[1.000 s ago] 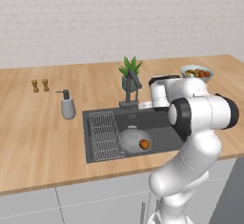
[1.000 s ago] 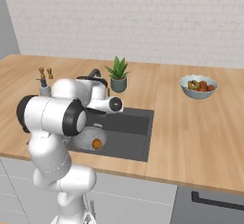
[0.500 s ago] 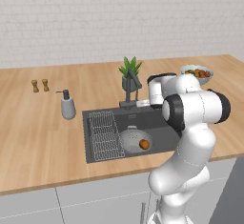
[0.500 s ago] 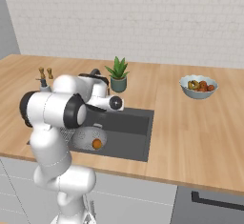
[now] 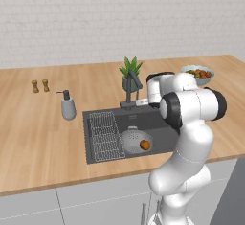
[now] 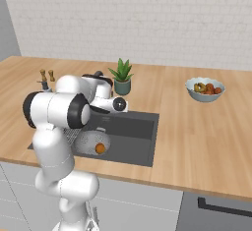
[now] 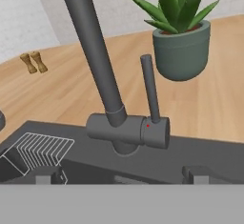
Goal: Put the colander in the sink, put the peach in the colander, and turn on the sink faucet and pour water over the colander.
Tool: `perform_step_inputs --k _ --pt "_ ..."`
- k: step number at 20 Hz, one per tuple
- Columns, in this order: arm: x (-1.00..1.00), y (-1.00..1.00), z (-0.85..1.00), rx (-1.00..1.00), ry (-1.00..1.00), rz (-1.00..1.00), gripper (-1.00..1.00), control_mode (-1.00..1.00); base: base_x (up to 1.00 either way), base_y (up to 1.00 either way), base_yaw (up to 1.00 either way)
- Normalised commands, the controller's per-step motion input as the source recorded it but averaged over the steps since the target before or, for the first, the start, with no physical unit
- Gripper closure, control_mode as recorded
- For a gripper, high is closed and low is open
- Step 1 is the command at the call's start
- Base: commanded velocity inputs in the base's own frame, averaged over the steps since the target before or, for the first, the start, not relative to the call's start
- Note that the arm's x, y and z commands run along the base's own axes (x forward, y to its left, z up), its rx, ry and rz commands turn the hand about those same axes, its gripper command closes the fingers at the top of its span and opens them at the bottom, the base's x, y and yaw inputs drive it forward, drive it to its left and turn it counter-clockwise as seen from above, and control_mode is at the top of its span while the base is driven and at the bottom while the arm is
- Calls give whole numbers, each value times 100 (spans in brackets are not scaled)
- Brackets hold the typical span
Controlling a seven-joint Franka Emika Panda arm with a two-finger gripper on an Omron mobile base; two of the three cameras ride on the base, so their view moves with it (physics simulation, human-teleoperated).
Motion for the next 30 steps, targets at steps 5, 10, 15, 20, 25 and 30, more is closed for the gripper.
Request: perform_step_inputs --k 5,10,15,20,25,30 --pt "0 0 0 0 0 0 -100 -100 0 0 0" --pt "0 0 -10 0 -4 0 -100 -100 0 0 0" --pt "8 0 -15 0 -11 0 -100 -100 0 0 0" --pt "26 0 -20 3 -17 0 -100 -100 0 0 0" --pt "17 0 -20 3 -16 0 -100 -100 0 0 0" --pt "13 0 -10 3 -11 0 -100 -100 0 0 0"
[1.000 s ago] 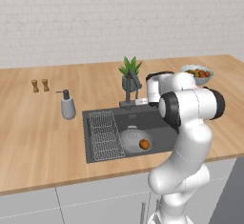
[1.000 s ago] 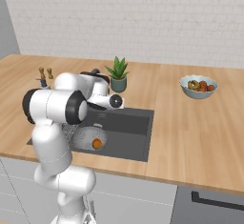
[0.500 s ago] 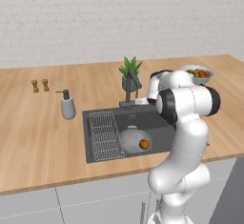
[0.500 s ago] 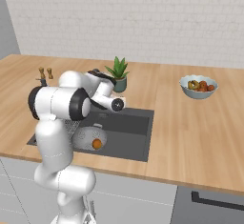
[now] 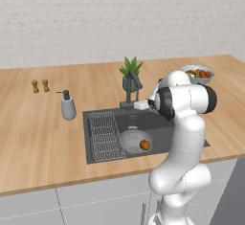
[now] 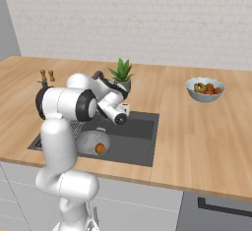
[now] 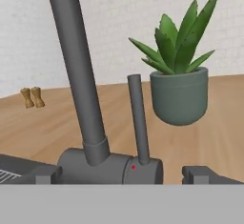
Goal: Put the colander in the sink, put the peach in the colander, and turn on the sink faucet and pour water over the colander.
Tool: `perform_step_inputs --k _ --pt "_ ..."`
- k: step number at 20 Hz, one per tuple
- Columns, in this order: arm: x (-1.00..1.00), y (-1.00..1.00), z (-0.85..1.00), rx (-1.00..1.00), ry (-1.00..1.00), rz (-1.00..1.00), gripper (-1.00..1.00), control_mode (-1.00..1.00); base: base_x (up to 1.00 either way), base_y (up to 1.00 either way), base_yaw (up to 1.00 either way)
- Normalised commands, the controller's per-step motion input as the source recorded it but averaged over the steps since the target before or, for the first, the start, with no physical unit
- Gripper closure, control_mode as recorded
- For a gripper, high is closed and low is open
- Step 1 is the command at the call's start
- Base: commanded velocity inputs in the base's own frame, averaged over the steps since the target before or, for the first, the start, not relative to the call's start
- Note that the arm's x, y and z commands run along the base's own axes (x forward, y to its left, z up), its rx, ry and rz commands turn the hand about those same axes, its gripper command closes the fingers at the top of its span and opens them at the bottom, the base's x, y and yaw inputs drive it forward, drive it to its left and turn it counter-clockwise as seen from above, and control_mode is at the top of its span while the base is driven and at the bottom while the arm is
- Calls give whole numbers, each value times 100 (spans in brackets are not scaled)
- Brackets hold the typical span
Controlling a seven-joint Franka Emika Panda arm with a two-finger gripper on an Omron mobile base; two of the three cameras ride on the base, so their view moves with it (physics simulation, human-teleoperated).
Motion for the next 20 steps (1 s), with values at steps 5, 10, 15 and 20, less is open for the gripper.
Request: perform_step_inputs --k 5,10,15,20 --pt "14 -17 -1 4 -2 0 -100 -100 0 0 0" --pt "8 -18 0 3 0 -4 -100 -100 0 0 0" --pt "13 -1 7 0 0 -7 -100 -100 0 0 0" --pt "20 0 3 0 0 -6 -100 -100 0 0 0"
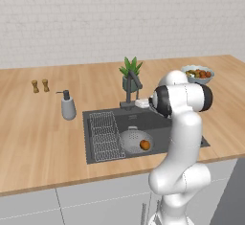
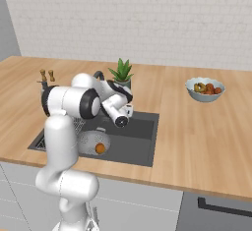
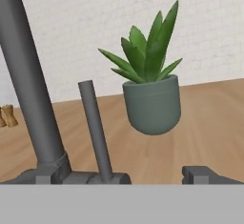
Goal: Put the colander in the sink, put the peach in the colander, and turn on the sink faucet and pour water over the colander.
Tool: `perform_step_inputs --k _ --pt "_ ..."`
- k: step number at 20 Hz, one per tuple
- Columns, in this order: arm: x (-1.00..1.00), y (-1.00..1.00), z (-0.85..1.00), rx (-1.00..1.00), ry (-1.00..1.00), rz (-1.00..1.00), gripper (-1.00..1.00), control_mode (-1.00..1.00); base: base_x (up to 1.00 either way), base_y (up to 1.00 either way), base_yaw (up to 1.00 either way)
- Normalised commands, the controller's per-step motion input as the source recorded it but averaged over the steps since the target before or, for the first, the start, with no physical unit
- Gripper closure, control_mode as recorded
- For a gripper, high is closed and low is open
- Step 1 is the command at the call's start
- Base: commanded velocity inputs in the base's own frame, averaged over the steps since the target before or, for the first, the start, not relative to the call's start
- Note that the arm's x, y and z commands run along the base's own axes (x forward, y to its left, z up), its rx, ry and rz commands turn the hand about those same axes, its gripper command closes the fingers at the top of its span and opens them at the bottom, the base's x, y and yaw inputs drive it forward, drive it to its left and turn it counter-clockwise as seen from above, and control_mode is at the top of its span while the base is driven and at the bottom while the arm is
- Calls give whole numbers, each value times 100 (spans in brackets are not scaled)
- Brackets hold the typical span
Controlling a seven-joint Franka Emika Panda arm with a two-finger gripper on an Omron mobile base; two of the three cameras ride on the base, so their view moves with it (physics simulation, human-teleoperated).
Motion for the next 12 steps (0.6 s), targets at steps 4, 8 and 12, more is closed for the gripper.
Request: perform_step_inputs --k 4,8,12 --pt "11 0 0 0 0 -6 -100 -100 0 0 0" --pt "0 0 0 0 0 -6 -100 -100 0 0 0" --pt "0 0 0 0 0 -8 -100 -100 0 0 0"
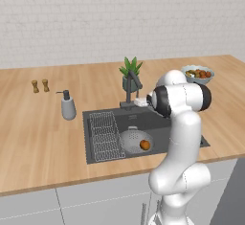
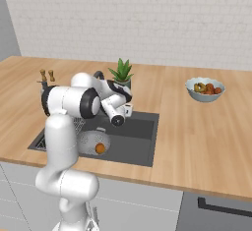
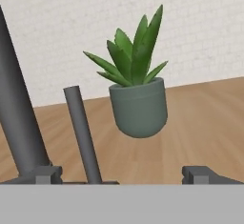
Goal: Put the colander in the sink, put the peach in the colander, and turn on the sink faucet and pour water over the colander.
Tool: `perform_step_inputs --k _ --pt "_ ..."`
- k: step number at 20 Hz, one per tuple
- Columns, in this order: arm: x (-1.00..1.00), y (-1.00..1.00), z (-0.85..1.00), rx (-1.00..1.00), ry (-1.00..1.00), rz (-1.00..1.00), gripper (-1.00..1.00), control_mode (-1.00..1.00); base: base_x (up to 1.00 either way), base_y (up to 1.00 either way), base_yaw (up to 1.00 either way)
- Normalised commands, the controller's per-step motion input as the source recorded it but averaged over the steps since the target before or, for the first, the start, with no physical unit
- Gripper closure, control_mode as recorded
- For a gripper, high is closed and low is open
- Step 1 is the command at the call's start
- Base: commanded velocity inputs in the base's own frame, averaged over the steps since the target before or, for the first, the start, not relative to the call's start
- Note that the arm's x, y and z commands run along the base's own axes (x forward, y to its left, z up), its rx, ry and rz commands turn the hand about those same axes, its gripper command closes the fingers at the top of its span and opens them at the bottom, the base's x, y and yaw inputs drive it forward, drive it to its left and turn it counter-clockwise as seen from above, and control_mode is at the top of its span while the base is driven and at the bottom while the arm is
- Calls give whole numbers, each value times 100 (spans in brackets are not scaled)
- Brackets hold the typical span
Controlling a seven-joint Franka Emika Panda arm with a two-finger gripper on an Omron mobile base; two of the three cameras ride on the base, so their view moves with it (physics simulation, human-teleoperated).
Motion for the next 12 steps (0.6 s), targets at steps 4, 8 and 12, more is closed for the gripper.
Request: perform_step_inputs --k 4,8,12 --pt "12 0 0 0 0 -6 -100 -100 0 0 0" --pt "8 0 0 0 0 -2 -100 -100 0 0 0" --pt "5 0 0 0 0 -1 -100 -100 0 0 0"
